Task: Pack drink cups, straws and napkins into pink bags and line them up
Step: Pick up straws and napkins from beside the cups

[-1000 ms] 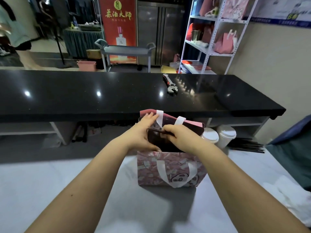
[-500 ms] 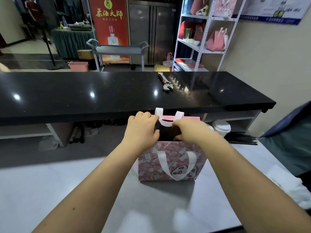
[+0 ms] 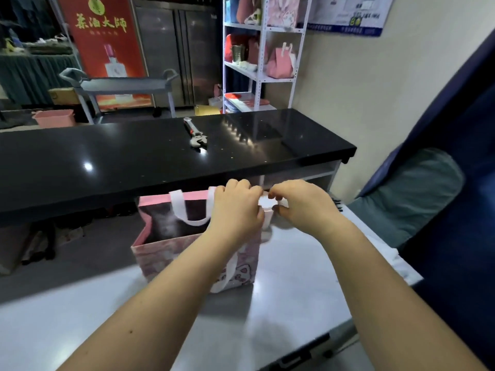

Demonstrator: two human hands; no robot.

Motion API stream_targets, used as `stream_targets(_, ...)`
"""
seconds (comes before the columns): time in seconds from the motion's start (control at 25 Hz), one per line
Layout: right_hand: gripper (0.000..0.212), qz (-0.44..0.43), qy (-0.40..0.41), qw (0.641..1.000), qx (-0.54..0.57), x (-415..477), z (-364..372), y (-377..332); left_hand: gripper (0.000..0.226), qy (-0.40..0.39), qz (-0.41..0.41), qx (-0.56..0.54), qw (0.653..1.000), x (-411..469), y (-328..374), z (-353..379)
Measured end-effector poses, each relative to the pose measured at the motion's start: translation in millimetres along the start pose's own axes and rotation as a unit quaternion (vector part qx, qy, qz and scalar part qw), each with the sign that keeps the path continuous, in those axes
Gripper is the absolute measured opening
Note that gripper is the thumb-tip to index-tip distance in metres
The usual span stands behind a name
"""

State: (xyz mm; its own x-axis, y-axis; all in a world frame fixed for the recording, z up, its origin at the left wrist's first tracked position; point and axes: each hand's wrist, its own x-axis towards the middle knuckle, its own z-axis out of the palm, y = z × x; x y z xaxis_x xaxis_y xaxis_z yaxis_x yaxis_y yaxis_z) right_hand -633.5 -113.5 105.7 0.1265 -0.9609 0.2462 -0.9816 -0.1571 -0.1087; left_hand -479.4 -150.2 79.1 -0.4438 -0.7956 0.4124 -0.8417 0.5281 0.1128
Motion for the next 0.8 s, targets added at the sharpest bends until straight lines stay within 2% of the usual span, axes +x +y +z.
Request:
stream_targets(0.12,0.018,0.029,0.013,0.999,-0.019,-29,0,62,0.029,-0.011,0.018,-0.018,1.000,20,55,25)
stream_targets(0.28,0.020,0.090,0.005,0.996,0.020,-76,13,140,0.030,-0.058,0.020,-0.053,0.997,29,118,72)
stream_targets(0.44,0.019,0.173,-0.029,0.982,0.071,-129,45,222,0.035,-0.140,-0.010,-0.058,0.988,18,174,141)
stream_targets(0.6,0.021,0.240,-0.056,0.963,0.110,-173,91,276,0.037,-0.192,-0.050,-0.064,0.978,-5,212,199)
stream_targets(0.8,0.026,0.280,-0.034,0.951,0.127,-192,143,305,0.029,-0.175,-0.097,-0.077,0.977,-37,249,241)
